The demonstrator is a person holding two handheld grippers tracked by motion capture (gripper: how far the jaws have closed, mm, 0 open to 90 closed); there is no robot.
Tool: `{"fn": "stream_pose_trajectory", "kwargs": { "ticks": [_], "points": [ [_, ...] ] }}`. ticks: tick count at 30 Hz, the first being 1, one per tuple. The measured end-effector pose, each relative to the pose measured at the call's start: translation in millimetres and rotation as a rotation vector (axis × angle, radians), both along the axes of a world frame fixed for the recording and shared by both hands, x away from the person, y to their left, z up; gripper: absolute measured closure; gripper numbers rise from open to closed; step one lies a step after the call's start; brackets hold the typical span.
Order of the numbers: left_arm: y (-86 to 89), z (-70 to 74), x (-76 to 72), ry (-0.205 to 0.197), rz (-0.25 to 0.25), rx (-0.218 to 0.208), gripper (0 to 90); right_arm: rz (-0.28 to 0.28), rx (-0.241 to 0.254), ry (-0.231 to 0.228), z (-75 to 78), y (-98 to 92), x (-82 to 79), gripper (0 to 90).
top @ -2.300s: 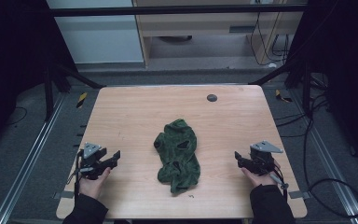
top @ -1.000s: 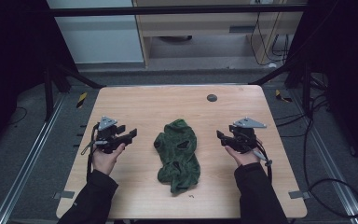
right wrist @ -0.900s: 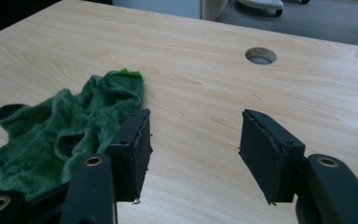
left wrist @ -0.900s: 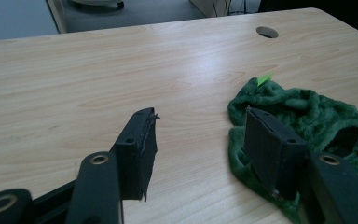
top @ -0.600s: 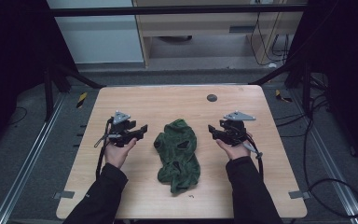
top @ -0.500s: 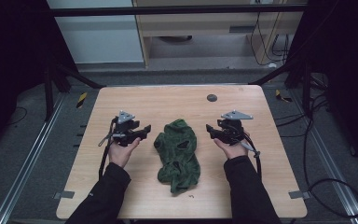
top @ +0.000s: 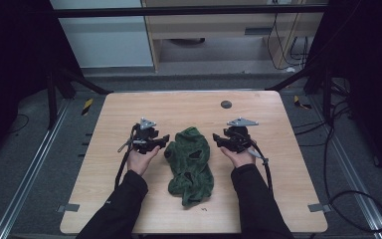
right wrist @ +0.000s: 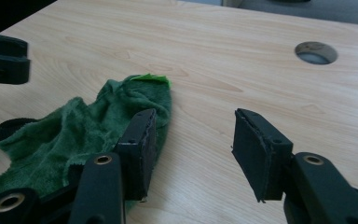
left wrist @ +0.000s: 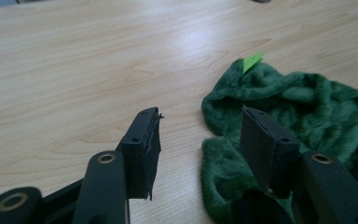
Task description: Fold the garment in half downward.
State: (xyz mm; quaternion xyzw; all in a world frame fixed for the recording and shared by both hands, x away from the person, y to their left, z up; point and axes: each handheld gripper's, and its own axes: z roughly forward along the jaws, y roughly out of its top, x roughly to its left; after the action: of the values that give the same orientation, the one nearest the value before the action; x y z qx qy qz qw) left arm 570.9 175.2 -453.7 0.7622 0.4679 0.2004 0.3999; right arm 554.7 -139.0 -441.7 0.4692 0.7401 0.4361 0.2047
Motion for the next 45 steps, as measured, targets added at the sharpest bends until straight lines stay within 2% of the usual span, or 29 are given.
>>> {"fn": "stream_pose_trajectory", "kwargs": {
  "ticks": [5,10,17,20,22,24,31,35,39,45],
  "points": [
    [-4.6,-13.5,8.1,0.029,-0.006,0.043,48.1,0.022,-0.002,0.02,-5.8,11.1,7.0,49.1],
    [-12.8,-23.9,12.1,0.056,-0.031,0.041,47.5,0.04,0.001,0.042,-13.6,24.7,12.7,49.4],
    [-22.3,-32.2,16.2,0.093,-0.06,0.073,48.1,0.069,-0.018,0.082,-26.3,39.1,16.2,51.1],
    [-23.3,-33.9,16.4,0.107,-0.061,0.06,50.6,0.075,-0.023,0.09,-29.1,40.8,17.1,52.1],
    [-24.0,-36.1,16.7,0.127,-0.072,0.075,52.5,0.082,-0.032,0.112,-33.2,42.9,18.0,53.9],
    [-25.0,-38.5,17.2,0.146,-0.079,0.064,55.9,0.09,-0.036,0.128,-35.9,44.3,18.5,56.3],
    [-25.2,-39.1,17.1,0.163,-0.091,0.041,66.3,0.099,-0.053,0.156,-41.8,45.2,21.2,65.3],
    [-25.5,-38.2,18.3,0.191,-0.093,0.021,74.8,0.1,-0.069,0.18,-45.5,44.4,23.3,71.9],
    [-29.1,-36.2,17.7,0.192,-0.093,0.037,80.5,0.106,-0.079,0.193,-48.0,45.1,23.9,76.7],
    [-29.5,-35.0,17.7,0.193,-0.089,0.029,83.3,0.106,-0.084,0.201,-49.2,46.2,24.8,81.5]
  ]
}}
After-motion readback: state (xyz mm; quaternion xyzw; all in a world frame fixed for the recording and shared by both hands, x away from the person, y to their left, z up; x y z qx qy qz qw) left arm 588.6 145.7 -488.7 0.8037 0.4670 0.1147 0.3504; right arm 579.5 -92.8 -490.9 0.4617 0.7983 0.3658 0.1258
